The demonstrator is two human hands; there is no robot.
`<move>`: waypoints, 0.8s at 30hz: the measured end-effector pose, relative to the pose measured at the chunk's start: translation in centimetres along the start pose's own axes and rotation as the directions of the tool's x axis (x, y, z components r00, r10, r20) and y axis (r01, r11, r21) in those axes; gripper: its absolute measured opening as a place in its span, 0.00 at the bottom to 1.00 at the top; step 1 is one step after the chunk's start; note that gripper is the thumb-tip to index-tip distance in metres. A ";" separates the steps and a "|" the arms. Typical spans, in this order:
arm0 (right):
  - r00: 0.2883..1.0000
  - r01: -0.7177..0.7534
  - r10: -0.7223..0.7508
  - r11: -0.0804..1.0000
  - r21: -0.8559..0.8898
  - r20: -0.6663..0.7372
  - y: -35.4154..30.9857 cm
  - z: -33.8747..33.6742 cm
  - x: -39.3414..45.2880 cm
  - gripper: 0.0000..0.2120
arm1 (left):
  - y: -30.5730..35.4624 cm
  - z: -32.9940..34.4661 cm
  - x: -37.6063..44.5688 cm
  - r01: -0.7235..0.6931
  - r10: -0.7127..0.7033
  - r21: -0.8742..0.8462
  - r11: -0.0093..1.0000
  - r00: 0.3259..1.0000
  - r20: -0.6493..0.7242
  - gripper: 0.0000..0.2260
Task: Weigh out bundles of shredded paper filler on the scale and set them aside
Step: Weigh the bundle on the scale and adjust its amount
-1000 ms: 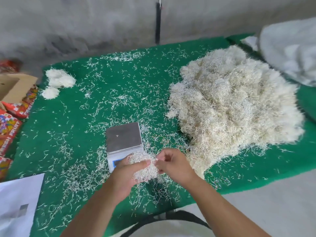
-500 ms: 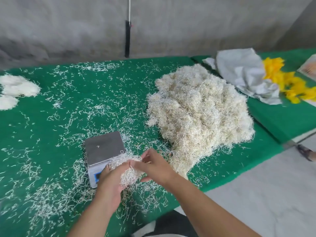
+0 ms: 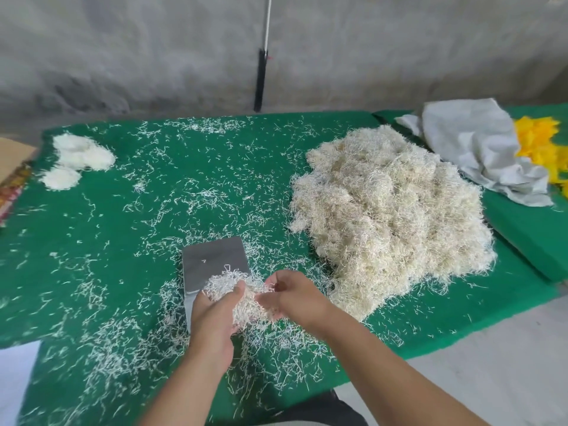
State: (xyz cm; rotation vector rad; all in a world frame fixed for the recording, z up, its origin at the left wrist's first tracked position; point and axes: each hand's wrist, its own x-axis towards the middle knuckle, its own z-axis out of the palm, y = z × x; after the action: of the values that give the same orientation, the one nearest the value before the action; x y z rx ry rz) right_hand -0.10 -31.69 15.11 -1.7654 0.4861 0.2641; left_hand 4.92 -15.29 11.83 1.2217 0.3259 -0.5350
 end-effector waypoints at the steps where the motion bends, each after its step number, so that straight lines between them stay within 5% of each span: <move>1: 1.000 0.002 -0.002 1.000 -0.017 0.011 -0.2 -0.1 0.1 0.14 | 0.0 0.0 0.1 -0.013 0.013 -0.003 1.000 1.000 -0.005 0.37; 4: 0.999 0.026 -0.029 0.992 -0.122 -0.016 -0.5 0.0 0.5 0.13 | 0.1 0.2 -0.1 -0.085 0.087 0.077 0.993 0.996 -0.018 0.26; 9: 0.967 0.117 -0.191 0.923 -0.368 -0.171 0.3 0.5 1.8 0.14 | 0.3 0.9 0.2 -0.133 0.123 0.365 0.921 0.991 0.051 0.35; 13: 0.951 0.115 -0.212 0.918 -0.379 -0.226 1.4 0.7 2.5 0.16 | 0.4 1.4 0.7 -0.122 0.106 0.478 0.870 0.993 0.060 0.42; 19: 0.917 0.072 -0.183 0.950 -0.303 -0.355 2.0 -0.8 3.3 0.13 | 0.2 2.8 1.6 -0.101 0.068 0.386 0.917 0.993 0.098 0.24; 24: 0.901 0.077 -0.159 0.974 -0.211 -0.403 1.8 -2.4 3.8 0.14 | 0.3 3.6 2.3 -0.077 0.085 0.289 0.954 0.996 -0.016 0.24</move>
State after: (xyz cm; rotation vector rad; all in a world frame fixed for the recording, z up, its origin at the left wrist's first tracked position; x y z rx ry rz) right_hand 2.22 -35.07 12.57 -2.0409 0.6728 -0.1686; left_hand 6.81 -19.08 12.07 1.5194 0.2248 -0.5066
